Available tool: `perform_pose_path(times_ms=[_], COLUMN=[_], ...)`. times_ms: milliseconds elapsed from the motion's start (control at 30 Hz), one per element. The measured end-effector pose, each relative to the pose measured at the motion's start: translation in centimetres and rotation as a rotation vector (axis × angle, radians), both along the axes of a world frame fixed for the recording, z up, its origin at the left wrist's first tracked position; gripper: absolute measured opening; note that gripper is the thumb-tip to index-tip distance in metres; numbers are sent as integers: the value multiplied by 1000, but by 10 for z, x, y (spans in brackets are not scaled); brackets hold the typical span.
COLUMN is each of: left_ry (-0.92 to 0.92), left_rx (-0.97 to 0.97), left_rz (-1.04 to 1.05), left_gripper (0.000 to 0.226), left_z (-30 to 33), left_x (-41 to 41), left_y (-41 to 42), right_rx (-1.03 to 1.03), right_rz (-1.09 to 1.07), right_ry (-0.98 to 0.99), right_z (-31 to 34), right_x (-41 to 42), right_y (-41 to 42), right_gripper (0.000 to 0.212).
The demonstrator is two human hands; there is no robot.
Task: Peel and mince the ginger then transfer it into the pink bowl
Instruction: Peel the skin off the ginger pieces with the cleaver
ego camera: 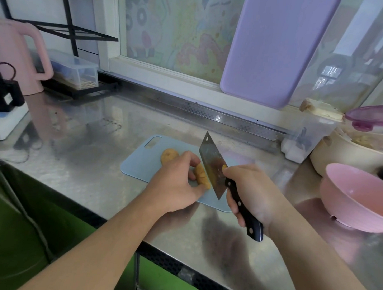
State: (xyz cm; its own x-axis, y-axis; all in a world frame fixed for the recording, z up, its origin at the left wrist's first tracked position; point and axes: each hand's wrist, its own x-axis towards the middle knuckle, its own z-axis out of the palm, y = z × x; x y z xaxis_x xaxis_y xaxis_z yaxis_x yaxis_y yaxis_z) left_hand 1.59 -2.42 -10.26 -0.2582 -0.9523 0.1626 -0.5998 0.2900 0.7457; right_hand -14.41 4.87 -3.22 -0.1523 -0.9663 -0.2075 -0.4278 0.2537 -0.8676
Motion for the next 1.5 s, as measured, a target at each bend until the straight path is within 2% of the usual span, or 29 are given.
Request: perform_pose_path(times_ms=[167, 600, 833, 1500], left_ry=[28, 71, 77, 16], left_rx=[-13, 27, 41, -2], left_rz=[-7, -13, 48, -18], left_gripper=[40, 56, 51, 45], left_z=[-3, -4, -3, -6], left_x=[0, -1, 1, 1], left_y=[-2, -4, -4, -4], right_rx=[22, 33, -13, 8], right_rz=[-2, -17, -7, -14], right_ry=[-14, -81, -88, -137], right_z=[-9, -14, -10, -17], right_x=[1, -2, -5, -1], right_y=[-3, -2, 1, 1], right_gripper=[29, 22, 26, 24])
